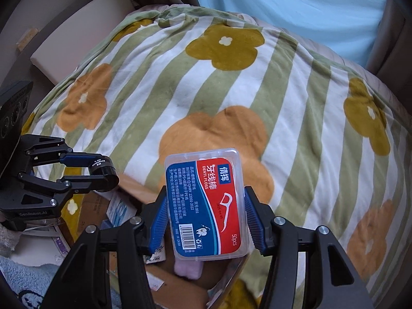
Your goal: Organize objects
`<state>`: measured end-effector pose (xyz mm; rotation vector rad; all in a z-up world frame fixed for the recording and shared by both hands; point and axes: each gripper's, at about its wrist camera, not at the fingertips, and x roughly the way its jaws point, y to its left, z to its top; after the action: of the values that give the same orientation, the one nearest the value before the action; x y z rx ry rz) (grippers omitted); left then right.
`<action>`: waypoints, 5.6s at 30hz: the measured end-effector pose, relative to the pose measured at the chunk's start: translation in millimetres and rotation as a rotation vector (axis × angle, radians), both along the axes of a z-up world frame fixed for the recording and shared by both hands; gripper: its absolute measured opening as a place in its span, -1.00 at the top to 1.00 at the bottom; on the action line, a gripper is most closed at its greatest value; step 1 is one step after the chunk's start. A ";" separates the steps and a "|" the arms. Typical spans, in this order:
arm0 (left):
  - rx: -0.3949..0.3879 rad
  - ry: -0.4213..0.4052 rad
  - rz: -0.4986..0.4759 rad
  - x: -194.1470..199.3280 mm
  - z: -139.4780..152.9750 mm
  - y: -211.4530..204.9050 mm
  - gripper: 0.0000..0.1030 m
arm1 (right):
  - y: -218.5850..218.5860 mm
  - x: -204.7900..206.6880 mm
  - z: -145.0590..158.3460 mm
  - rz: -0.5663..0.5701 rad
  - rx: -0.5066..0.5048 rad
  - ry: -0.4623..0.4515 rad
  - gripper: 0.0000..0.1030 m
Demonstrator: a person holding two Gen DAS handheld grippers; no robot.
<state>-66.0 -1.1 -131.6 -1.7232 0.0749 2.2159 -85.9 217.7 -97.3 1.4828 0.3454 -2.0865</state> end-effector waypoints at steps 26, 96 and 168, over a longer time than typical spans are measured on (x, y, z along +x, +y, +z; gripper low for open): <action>0.015 -0.105 0.104 90.0 -79.3 -31.7 0.46 | 5.0 99.2 -98.8 -0.154 0.074 -0.139 0.01; -0.162 0.176 0.075 77.5 74.1 -8.8 -1.00 | 16.2 100.1 24.4 -0.414 0.049 0.016 -0.99; -0.162 0.199 0.062 67.9 79.6 1.1 -1.00 | 17.2 75.2 50.2 -0.429 0.029 0.088 -0.99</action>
<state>1.9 -0.1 -52.0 -1.5978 0.2579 2.4826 -10.7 234.9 -47.1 1.5935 0.0933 -2.4938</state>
